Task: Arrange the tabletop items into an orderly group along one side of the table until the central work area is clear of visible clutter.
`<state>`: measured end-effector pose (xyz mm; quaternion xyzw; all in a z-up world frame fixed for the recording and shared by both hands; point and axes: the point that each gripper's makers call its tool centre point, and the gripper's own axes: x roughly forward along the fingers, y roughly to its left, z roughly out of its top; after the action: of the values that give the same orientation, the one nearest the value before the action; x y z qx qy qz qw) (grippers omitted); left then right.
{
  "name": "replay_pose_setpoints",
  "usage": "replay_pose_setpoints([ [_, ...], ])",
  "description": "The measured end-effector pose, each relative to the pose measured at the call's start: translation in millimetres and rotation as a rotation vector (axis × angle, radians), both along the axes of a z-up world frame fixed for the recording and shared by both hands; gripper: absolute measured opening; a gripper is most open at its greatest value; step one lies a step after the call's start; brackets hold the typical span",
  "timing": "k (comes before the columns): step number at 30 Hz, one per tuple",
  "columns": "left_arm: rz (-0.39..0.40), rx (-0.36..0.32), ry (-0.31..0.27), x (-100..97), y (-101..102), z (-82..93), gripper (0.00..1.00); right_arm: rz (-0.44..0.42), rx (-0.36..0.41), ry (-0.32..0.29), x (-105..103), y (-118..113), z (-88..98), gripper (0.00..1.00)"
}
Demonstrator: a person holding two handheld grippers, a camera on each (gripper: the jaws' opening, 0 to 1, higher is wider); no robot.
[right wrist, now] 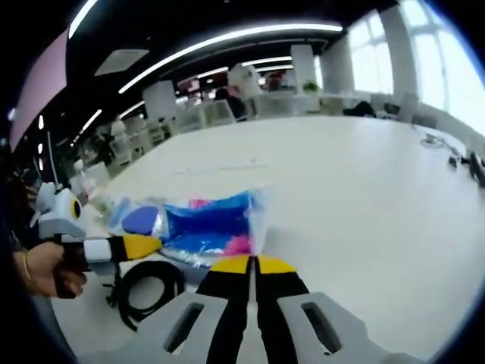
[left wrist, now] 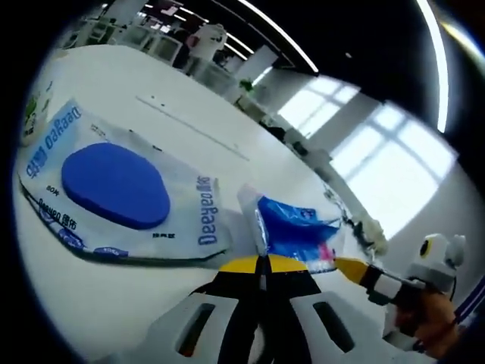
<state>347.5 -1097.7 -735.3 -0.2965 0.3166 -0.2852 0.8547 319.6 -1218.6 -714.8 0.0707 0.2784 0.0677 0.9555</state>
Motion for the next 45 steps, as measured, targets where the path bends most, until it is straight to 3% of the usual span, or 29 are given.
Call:
replay_pose_setpoints([
  [3,0.014,-0.007,0.045,-0.1,0.1,-7.2,0.02,0.001,0.002,0.015,2.0,-0.6,-7.9,0.00],
  [14,0.083,-0.073,0.109,10.9,-1.4,-14.7,0.02,-0.023,0.037,0.035,9.2,-4.9,-25.7,0.00],
  [28,0.074,-0.077,0.113,9.9,-4.1,-15.6,0.03,-0.051,0.015,0.065,10.8,-11.4,-42.8,0.05],
  [38,0.014,-0.034,0.129,-8.6,-4.1,-12.8,0.07,-0.089,0.003,0.064,4.9,-20.4,-38.8,0.10],
  [45,-0.058,0.042,0.103,-25.1,2.4,-7.8,0.11,-0.102,-0.012,0.008,-2.4,-17.6,-12.8,0.29],
])
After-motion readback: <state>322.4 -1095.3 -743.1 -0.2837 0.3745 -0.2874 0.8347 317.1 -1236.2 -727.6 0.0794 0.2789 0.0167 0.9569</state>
